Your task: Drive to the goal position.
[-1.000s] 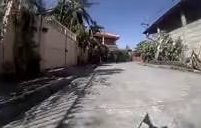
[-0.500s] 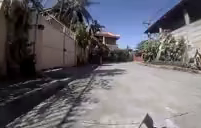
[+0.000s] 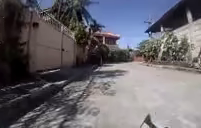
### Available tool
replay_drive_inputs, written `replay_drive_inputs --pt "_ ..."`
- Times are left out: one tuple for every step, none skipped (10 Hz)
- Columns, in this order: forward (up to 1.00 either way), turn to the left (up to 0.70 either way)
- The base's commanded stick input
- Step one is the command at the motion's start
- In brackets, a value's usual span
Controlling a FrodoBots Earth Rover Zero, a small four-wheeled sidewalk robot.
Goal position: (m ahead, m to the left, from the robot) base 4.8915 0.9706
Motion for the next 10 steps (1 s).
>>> replay_drive_inputs --pt "0.7 -0.03" --pt "0.7 -0.03" --pt "0.7 -0.11" --pt "0.7 -0.19" --pt "0.7 -0.27" --pt "0.7 -0.35" --pt "0.7 -0.28" --pt "0.7 -0.16" --pt "0.7 -0.05" --pt "0.7 -0.03"
